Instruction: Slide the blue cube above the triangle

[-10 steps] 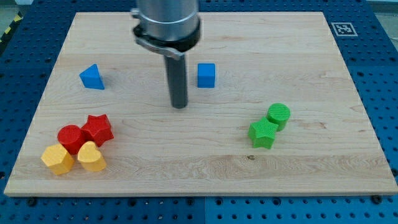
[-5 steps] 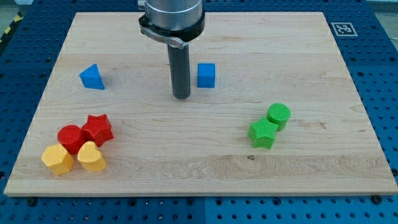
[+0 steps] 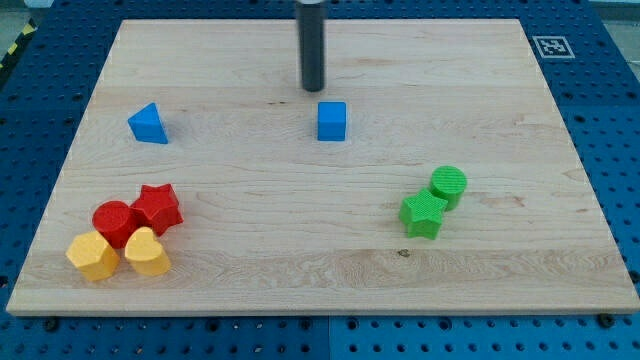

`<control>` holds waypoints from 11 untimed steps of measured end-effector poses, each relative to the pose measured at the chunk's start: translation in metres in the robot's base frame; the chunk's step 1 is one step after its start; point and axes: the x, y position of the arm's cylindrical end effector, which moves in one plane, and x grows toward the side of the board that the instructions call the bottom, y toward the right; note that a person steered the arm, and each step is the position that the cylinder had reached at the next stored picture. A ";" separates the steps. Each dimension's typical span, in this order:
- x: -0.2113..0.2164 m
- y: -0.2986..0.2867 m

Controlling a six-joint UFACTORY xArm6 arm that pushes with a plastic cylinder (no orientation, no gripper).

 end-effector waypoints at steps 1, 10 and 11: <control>0.030 0.061; 0.075 -0.034; 0.063 -0.075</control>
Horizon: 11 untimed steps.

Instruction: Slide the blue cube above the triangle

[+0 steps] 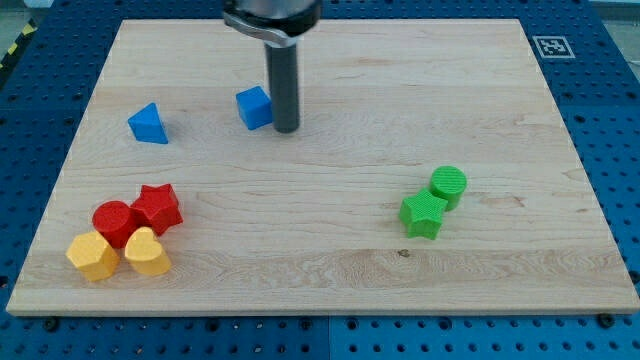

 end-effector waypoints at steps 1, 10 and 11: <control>-0.008 -0.019; -0.055 -0.093; -0.054 -0.114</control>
